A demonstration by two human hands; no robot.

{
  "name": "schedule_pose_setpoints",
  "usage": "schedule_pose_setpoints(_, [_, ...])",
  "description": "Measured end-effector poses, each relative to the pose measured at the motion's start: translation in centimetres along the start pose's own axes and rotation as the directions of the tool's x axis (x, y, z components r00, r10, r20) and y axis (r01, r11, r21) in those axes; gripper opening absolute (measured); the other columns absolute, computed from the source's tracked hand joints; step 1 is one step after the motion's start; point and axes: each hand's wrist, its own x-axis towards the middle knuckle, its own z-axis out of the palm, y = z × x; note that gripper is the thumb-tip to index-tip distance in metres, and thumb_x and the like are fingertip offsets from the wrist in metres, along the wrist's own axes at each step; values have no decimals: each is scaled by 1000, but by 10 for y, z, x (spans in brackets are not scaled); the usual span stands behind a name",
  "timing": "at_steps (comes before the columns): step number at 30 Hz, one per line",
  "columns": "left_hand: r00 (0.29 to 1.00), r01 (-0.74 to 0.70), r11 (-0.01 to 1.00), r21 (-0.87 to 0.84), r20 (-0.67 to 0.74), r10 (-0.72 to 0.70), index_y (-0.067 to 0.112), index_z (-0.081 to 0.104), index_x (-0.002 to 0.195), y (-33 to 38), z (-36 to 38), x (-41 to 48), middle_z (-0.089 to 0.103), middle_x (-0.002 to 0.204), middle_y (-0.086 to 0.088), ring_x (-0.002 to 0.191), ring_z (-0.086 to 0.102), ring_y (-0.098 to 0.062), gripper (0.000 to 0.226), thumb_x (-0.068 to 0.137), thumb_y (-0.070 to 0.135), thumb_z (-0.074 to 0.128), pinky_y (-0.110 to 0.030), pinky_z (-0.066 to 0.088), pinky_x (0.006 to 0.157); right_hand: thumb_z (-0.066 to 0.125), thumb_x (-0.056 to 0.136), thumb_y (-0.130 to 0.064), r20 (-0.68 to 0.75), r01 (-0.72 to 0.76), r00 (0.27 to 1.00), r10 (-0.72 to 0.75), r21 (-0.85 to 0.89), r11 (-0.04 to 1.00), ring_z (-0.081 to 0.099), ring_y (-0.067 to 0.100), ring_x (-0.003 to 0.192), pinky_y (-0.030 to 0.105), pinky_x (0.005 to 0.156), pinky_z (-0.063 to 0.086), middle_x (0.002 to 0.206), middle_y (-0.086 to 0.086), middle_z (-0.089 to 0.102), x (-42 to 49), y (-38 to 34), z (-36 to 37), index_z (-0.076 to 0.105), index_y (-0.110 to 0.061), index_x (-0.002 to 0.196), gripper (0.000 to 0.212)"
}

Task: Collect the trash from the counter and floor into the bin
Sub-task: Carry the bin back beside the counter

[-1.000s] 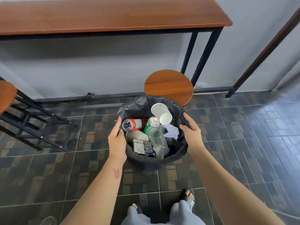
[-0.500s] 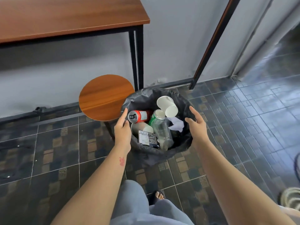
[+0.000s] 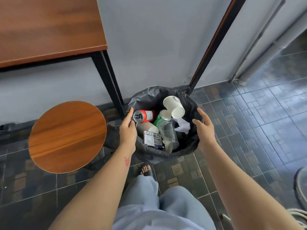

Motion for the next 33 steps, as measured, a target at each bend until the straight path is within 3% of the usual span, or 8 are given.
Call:
schedule_pose_setpoints(5, [998, 41, 999, -14, -50, -41, 36, 48, 146, 20, 44, 53, 34, 161, 4, 149, 27, -20, 49, 107, 8, 39, -39, 28, 117, 55, 90, -6, 49, -32, 998, 34, -39, 999, 54, 14, 121, 37, 105, 45, 133, -10, 56, 78, -31, 10, 61, -42, 122, 49])
schedule_pose_setpoints(11, [973, 80, 987, -137, -206, -107, 36, 57, 139, 19, 97, 113, 45, 153, 7, 141, 38, -10, 51, 103, 2, 42, -26, 30, 114, 56, 89, -7, 139, -89, 984, 114, -172, 981, 57, 22, 114, 39, 103, 47, 121, -7, 59, 186, -59, 30, 64, -43, 120, 48])
schedule_pose_setpoints(15, [916, 118, 954, -276, -341, -212, 34, 62, 135, 10, 134, 143, 51, 147, 11, 133, 44, -5, 53, 100, -2, 43, -26, 30, 115, 53, 93, -5, 244, -91, 957, 159, -270, 959, 54, 2, 95, 19, 81, 42, 109, -13, 57, 253, -75, 50, 61, -36, 127, 47])
schedule_pose_setpoints(19, [848, 154, 921, -357, -431, -309, 32, 65, 131, -5, 163, 174, 53, 145, 11, 130, 43, -4, 59, 94, -7, 40, -25, 28, 115, 50, 94, -5, 304, -94, 929, 210, -354, 930, 49, -5, 87, 17, 77, 36, 97, -23, 53, 310, -75, 75, 63, -35, 124, 44])
schedule_pose_setpoints(23, [787, 154, 896, -417, -497, -366, 31, 67, 127, -33, 183, 211, 56, 139, 12, 128, 46, -6, 57, 93, -7, 42, -26, 31, 115, 51, 95, -6, 344, -72, 912, 225, -405, 911, 48, -10, 86, 22, 85, 32, 98, -24, 53, 358, -51, 97, 63, -36, 123, 43])
schedule_pose_setpoints(26, [746, 132, 860, -494, -521, -414, 29, 72, 116, -65, 192, 243, 62, 132, 10, 127, 53, -10, 50, 91, -6, 47, -25, 36, 111, 50, 94, -6, 383, -46, 895, 228, -430, 902, 49, -11, 95, 22, 89, 32, 121, -17, 56, 390, -19, 115, 64, -36, 122, 43])
schedule_pose_setpoints(28, [734, 108, 843, -527, -530, -425, 35, 74, 106, -91, 198, 264, 65, 130, 8, 126, 56, -13, 46, 90, 0, 50, -33, 38, 114, 49, 95, -7, 397, -39, 886, 238, -449, 893, 49, -12, 97, 20, 88, 33, 130, -14, 54, 414, 8, 128, 65, -36, 121, 43])
schedule_pose_setpoints(33, [699, 111, 841, -530, -559, -445, 26, 72, 118, -168, 203, 312, 63, 132, 5, 127, 54, -12, 40, 92, 4, 50, -30, 37, 112, 46, 97, -8, 428, -12, 868, 251, -487, 873, 50, -13, 72, 10, 68, 36, 108, -24, 57, 463, 83, 161, 63, -36, 123, 41])
